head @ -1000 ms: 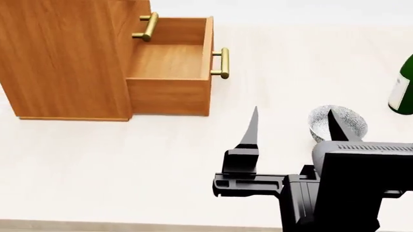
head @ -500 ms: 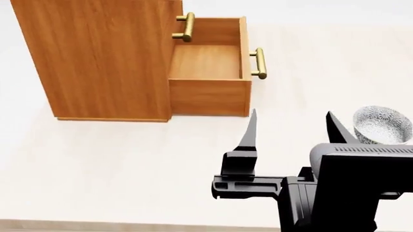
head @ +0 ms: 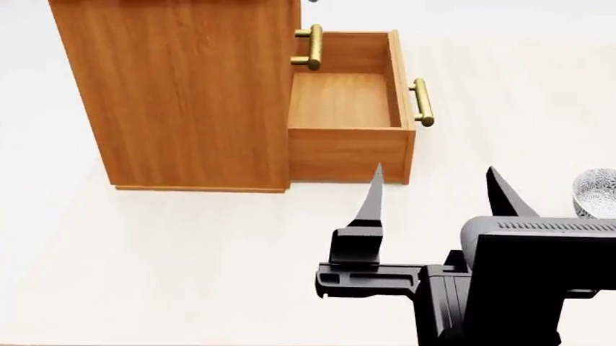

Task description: Put the bowl in the bottom drawer of the cabinet and close it.

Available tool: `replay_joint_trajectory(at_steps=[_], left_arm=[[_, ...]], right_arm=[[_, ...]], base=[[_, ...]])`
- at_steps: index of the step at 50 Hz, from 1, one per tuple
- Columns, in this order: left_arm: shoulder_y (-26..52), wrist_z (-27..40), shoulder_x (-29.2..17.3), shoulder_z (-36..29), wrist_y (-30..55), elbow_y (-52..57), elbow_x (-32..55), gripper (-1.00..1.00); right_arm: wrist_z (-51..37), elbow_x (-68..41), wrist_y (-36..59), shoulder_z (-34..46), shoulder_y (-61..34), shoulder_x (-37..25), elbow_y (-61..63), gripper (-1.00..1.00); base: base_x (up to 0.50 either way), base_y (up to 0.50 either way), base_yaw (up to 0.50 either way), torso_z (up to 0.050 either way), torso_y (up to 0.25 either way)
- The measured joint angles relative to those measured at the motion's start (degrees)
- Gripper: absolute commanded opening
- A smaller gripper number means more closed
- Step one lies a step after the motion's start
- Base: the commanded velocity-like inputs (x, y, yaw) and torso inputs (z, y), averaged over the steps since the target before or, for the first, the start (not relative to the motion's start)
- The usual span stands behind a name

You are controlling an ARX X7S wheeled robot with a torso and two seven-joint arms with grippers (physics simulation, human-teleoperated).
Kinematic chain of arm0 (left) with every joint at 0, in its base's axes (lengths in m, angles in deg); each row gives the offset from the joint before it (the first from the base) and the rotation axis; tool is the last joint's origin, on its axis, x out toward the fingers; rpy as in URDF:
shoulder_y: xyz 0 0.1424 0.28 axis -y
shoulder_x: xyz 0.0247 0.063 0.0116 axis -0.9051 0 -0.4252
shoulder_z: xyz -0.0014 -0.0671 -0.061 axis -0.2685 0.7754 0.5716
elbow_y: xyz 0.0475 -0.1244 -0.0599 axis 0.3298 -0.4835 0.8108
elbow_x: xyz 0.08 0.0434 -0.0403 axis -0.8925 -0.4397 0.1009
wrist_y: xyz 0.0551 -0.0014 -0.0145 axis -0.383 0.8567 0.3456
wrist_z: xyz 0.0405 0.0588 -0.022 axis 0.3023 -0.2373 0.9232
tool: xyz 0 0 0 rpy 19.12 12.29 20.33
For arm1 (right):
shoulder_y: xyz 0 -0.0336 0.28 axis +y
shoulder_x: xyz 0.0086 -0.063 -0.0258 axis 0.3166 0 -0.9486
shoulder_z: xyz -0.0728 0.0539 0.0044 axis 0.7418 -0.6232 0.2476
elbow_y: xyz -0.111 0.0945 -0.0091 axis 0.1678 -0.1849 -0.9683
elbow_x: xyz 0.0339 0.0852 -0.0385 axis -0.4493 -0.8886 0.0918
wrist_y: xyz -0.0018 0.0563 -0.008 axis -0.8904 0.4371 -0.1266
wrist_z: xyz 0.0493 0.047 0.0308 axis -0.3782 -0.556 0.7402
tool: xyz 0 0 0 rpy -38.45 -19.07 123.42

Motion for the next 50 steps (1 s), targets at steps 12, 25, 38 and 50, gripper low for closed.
replay_joint_trajectory(at_steps=[12,25,38,50], left_arm=[[0.06,0.40,-0.35,-0.31,0.01,0.15,0.17,1.00],[0.16,0.84,-0.66,-0.67,-0.07,0.10,0.21,1.00],[0.08,1.27,-1.02,-0.94,0.07,0.41,0.40,1.00],[0.31,1.66,-1.43,-1.28,-0.13,0.23,0.63,1.00]], right_arm=[[-0.20,-0.55,-0.54,0.19,0.29,-0.37,-0.31,1.00],[-0.54,-1.21,-0.71,0.33,0.14,-0.86,-0.48,1.00],[-0.92,-2.07,-0.58,0.23,-0.42,-1.31,-0.62,1.00],[-1.04,-2.72,-0.89,0.11,-0.59,-1.75,-1.04,1.00]], base=[[0.50,0.00,0.00,0.000,0.000],[0.50,0.00,0.00,0.000,0.000],[0.50,0.00,0.00,0.000,0.000],[0.50,0.00,0.00,0.000,0.001]])
